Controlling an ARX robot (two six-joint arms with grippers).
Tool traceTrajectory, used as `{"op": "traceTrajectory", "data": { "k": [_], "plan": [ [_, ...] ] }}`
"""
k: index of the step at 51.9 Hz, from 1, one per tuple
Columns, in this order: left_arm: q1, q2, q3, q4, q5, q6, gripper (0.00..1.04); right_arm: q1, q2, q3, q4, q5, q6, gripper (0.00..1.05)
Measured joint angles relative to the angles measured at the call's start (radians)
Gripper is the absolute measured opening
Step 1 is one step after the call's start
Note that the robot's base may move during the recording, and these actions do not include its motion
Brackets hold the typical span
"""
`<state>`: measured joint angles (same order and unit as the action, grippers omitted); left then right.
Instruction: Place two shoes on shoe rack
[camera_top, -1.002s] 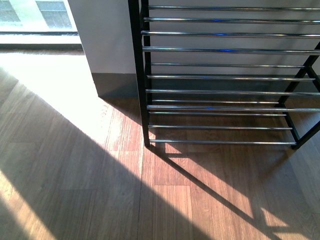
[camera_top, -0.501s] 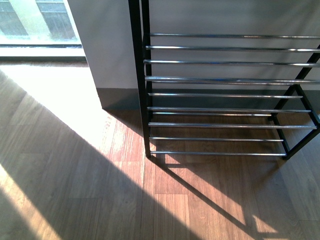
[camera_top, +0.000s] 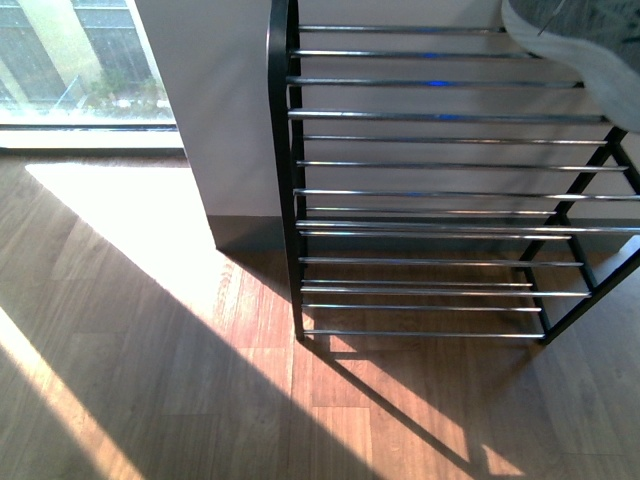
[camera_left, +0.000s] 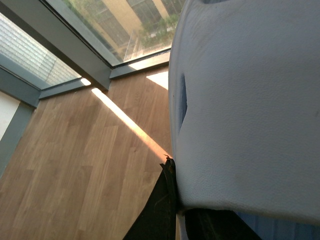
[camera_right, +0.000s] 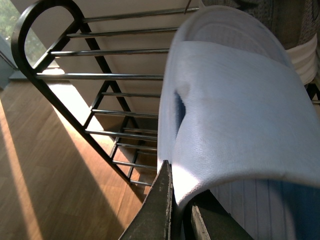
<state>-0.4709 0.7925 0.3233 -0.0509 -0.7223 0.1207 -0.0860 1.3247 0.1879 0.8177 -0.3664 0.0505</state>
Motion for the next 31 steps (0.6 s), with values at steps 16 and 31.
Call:
{"op": "traceTrajectory", "data": {
  "k": [16, 31],
  "plan": [
    [0.000, 0.000, 0.000, 0.000, 0.000, -0.003, 0.02, 0.000, 0.000, 0.001, 0.000, -0.001, 0.001, 0.01],
    [0.000, 0.000, 0.000, 0.000, 0.001, -0.003, 0.02, 0.072, 0.122, -0.010, 0.359, 0.009, 0.075, 0.01]
  ]
}}
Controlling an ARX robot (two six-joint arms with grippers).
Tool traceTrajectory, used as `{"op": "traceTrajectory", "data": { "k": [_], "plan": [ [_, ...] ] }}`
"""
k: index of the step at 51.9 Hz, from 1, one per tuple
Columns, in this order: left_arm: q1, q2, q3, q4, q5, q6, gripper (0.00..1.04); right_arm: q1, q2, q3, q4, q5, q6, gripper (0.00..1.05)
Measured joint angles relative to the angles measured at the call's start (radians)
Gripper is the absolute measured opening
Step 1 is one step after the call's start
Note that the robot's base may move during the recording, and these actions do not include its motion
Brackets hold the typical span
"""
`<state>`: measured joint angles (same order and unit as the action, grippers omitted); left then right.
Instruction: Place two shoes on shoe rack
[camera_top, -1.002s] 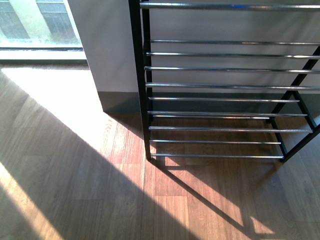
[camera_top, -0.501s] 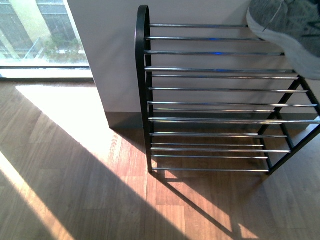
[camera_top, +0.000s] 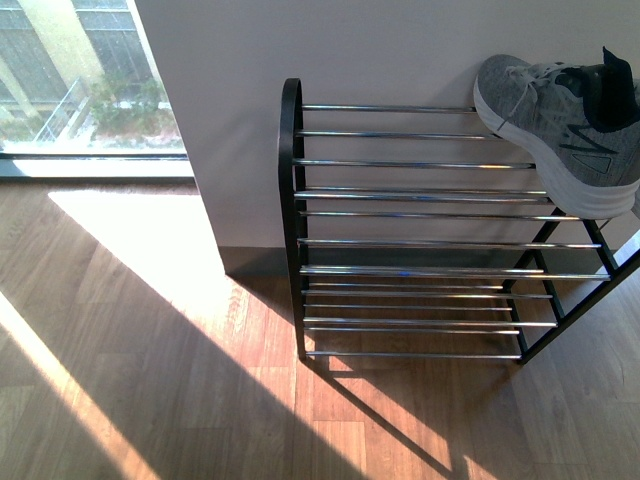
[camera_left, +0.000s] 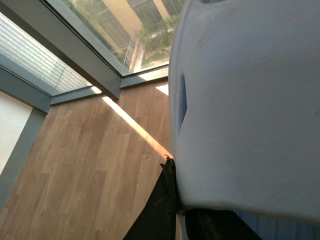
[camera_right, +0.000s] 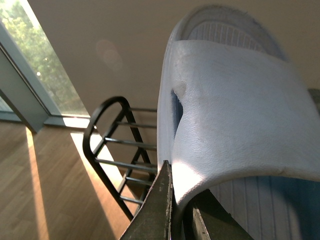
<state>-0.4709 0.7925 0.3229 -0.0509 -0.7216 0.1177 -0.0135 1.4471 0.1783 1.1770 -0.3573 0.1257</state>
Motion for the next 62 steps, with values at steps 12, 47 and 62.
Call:
{"op": "traceTrajectory", "data": {
  "k": [12, 47, 62],
  "plan": [
    [0.000, -0.001, 0.000, 0.000, 0.000, 0.000, 0.02, 0.261, 0.156, 0.251, -0.270, 0.209, 0.043, 0.01],
    [0.000, -0.001, 0.000, 0.000, 0.000, 0.000, 0.02, 0.328, 0.925, 1.054, -0.572, 0.594, -0.025, 0.01],
    [0.000, -0.001, 0.000, 0.000, -0.001, 0.000, 0.02, 0.326, 0.978, 1.133, -0.586, 0.592, -0.149, 0.05]
  ]
}}
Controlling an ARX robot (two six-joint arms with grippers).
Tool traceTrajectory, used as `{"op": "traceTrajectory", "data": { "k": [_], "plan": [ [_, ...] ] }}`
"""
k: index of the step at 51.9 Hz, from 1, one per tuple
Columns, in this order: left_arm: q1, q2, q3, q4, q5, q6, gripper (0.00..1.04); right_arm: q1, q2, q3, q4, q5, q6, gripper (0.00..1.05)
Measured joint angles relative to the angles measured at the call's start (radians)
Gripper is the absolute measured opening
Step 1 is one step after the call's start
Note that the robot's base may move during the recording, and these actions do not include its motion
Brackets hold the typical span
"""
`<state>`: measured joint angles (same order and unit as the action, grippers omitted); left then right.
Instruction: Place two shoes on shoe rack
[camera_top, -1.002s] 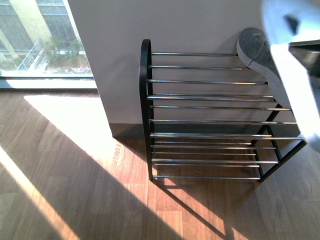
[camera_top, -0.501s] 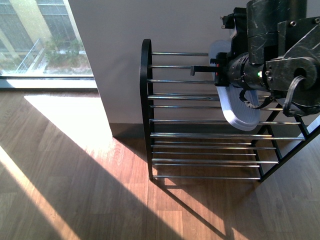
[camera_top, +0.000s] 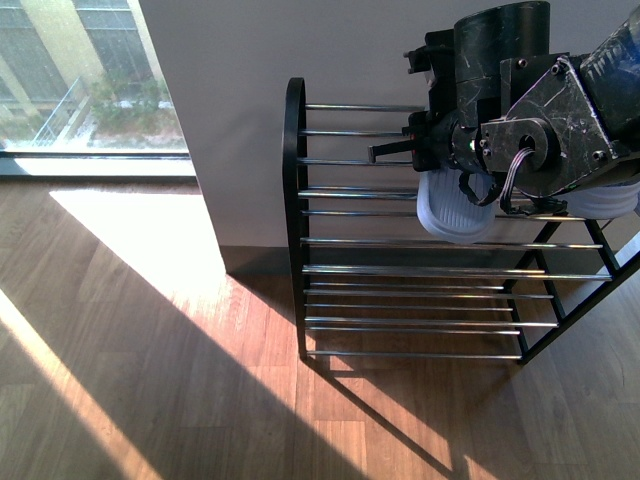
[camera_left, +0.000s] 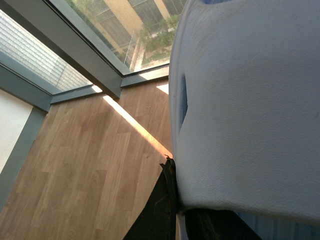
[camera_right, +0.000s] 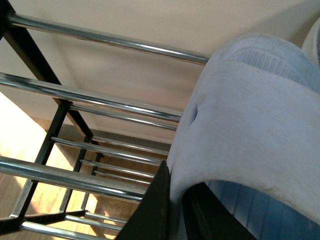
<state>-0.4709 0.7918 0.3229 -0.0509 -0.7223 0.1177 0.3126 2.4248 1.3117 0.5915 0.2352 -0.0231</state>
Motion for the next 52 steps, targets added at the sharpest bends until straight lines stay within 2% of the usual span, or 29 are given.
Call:
{"op": "traceTrajectory", "data": {
  "k": [4, 14, 21, 23, 27, 40, 52],
  "plan": [
    [0.000, 0.000, 0.000, 0.000, 0.000, 0.000, 0.02, -0.007, -0.007, -0.008, 0.016, -0.004, -0.005, 0.21],
    [0.000, 0.000, 0.000, 0.000, 0.000, 0.000, 0.02, -0.041, -0.143, -0.180, 0.115, -0.058, -0.012, 0.60],
    [0.000, 0.000, 0.000, 0.000, 0.000, 0.000, 0.02, -0.031, -0.238, -0.279, 0.170, -0.106, -0.020, 0.79],
    [0.000, 0.000, 0.000, 0.000, 0.000, 0.000, 0.02, -0.021, -0.258, -0.299, 0.187, -0.107, -0.034, 0.87],
    [0.000, 0.000, 0.000, 0.000, 0.000, 0.000, 0.02, -0.011, -0.258, -0.296, 0.192, -0.105, -0.053, 0.97],
    [0.000, 0.000, 0.000, 0.000, 0.000, 0.000, 0.02, 0.003, -0.177, -0.213, 0.134, -0.068, -0.070, 0.96],
    [0.000, 0.000, 0.000, 0.000, 0.000, 0.000, 0.02, 0.010, -0.339, -0.359, 0.199, -0.172, -0.031, 0.96]
  ]
}}
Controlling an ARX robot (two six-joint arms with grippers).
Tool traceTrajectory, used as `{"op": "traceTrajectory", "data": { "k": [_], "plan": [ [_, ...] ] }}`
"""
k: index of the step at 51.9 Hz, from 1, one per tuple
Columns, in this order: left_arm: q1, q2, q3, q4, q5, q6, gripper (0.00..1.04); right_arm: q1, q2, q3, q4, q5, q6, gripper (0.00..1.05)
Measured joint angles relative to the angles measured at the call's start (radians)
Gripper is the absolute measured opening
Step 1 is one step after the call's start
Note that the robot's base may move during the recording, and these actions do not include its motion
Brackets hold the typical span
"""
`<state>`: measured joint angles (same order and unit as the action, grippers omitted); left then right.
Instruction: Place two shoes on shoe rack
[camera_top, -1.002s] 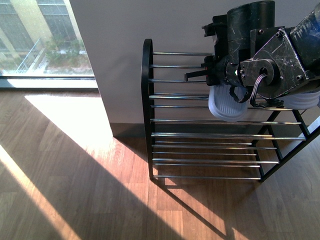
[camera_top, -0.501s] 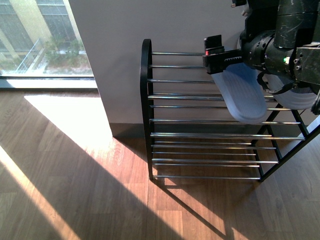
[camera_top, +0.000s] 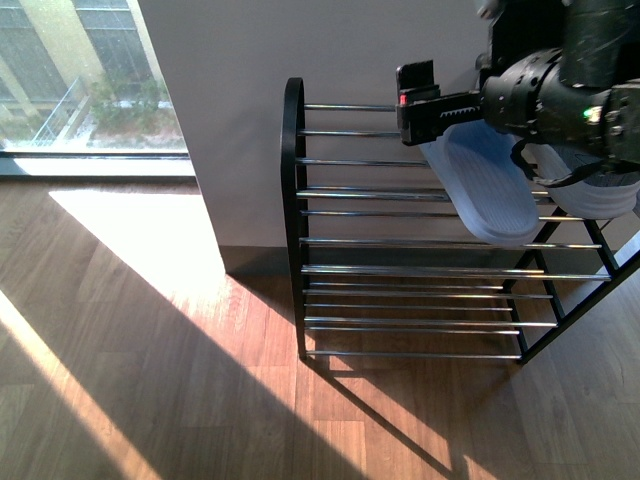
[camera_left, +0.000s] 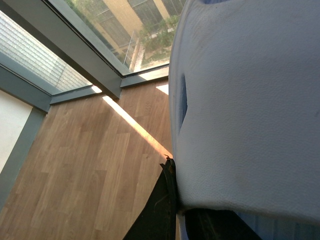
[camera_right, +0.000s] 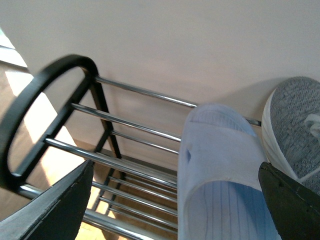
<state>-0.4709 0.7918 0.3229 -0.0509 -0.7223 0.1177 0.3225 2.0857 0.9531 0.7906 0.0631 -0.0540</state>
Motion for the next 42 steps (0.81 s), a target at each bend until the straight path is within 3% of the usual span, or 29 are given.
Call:
{"op": "traceTrajectory", "data": {
  "k": [26, 37, 42],
  "plan": [
    [0.000, 0.000, 0.000, 0.000, 0.000, 0.000, 0.02, -0.119, -0.618, -0.575, 0.101, -0.264, 0.179, 0.96],
    [0.000, 0.000, 0.000, 0.000, 0.000, 0.000, 0.02, -0.173, -0.750, -0.682, 0.164, -0.280, 0.196, 0.96],
    [0.000, 0.000, 0.000, 0.000, 0.000, 0.000, 0.02, -0.147, -0.737, -0.742, 0.319, 0.010, 0.118, 0.80]
  ]
}}
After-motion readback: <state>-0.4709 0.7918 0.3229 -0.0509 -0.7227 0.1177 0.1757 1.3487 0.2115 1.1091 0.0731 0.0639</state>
